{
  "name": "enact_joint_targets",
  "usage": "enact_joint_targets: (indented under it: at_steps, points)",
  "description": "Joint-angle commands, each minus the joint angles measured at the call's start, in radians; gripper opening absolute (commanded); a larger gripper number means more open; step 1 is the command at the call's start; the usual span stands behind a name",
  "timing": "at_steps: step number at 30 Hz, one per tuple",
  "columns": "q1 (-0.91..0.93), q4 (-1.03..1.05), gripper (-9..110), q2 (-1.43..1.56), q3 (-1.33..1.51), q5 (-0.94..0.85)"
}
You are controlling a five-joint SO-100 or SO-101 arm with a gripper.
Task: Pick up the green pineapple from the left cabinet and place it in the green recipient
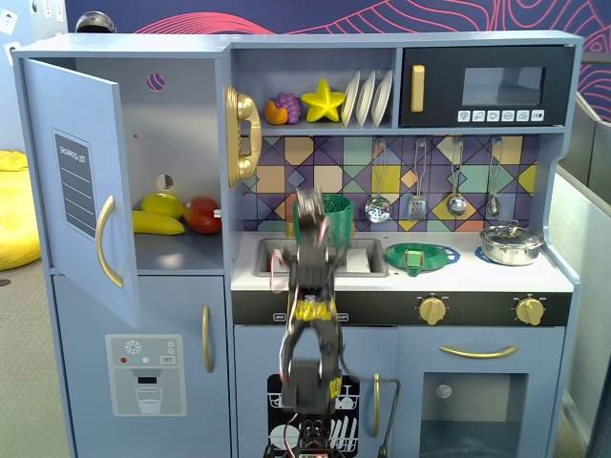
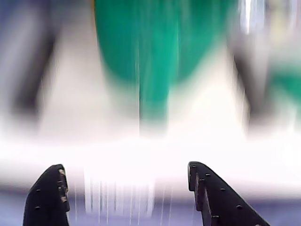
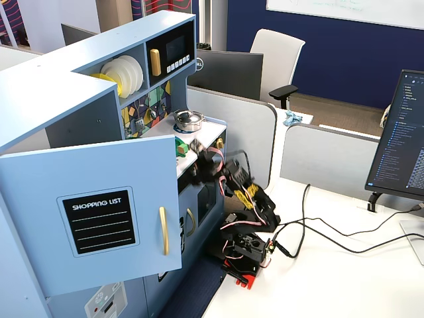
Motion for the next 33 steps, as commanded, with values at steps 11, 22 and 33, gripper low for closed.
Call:
enact_joint_targets:
  at_steps: [11, 22, 33]
  points:
    - [0.034, 0.301, 17, 0.433, 0.85, 0.121]
    - [0.014, 0.449, 17, 0.436, 0.89, 0.241]
    - [0.008, 0.449, 17, 0.436, 0.89, 0.241]
